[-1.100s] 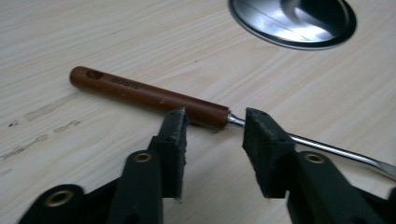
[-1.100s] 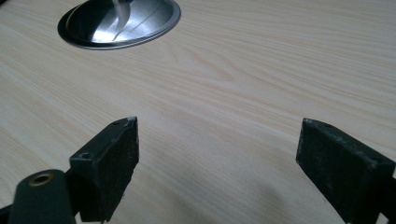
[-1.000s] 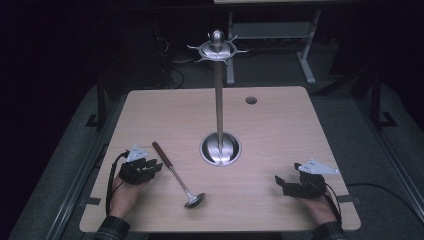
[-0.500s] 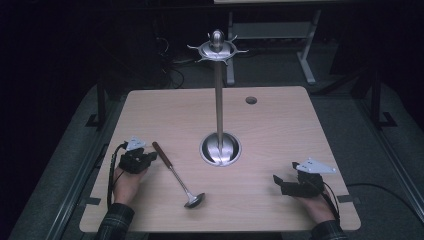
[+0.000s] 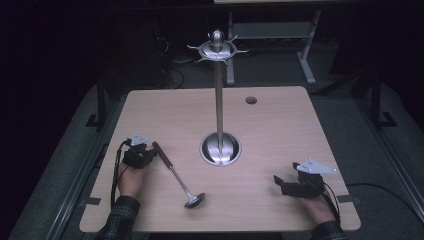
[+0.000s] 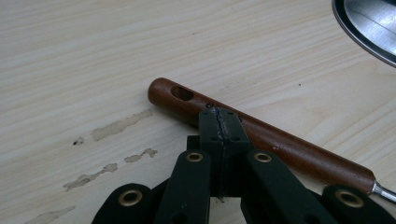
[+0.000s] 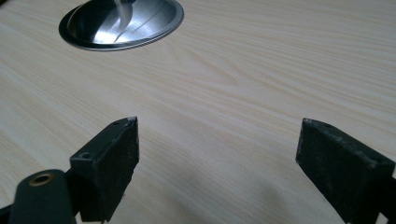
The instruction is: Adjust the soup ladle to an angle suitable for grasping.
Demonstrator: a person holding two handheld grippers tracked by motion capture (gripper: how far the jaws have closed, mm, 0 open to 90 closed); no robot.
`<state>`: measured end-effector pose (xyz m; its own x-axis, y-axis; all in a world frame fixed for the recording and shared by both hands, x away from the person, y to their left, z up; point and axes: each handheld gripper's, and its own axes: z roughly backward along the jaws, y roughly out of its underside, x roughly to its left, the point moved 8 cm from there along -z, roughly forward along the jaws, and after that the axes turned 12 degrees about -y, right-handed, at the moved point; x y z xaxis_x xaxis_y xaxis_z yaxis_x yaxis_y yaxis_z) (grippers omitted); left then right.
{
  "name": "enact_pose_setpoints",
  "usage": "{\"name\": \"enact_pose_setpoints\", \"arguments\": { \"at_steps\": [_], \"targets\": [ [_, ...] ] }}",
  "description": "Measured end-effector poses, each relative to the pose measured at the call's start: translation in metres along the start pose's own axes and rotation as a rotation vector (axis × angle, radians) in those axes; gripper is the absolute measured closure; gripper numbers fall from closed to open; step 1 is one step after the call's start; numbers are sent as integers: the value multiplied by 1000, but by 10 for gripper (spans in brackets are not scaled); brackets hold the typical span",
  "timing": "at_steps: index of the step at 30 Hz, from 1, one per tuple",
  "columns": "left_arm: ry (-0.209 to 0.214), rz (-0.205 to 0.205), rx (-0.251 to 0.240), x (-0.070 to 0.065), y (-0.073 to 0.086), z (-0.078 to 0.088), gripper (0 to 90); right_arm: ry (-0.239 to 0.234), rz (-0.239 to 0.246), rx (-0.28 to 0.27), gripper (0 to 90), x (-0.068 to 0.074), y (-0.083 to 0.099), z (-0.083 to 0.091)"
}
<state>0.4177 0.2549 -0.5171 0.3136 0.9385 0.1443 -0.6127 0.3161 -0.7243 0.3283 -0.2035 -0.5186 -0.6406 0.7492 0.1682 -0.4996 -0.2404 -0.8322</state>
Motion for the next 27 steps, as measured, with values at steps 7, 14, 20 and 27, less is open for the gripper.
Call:
{"name": "enact_pose_setpoints", "arguments": {
  "at_steps": [7,14,20,27],
  "targets": [
    [21,-8,-6,-9,-2,0,896,0,-1,-5,132,0,0,1],
    [47,-34,-8,-22,-6,0,896,0,-1,-4,132,0,0,1],
    [72,-59,-13,-36,-10,-1,896,1,-1,-5,133,-1,0,1],
    [93,-78,-23,-49,-14,-1,896,1,-1,-6,133,-1,0,1]
  ]
}}
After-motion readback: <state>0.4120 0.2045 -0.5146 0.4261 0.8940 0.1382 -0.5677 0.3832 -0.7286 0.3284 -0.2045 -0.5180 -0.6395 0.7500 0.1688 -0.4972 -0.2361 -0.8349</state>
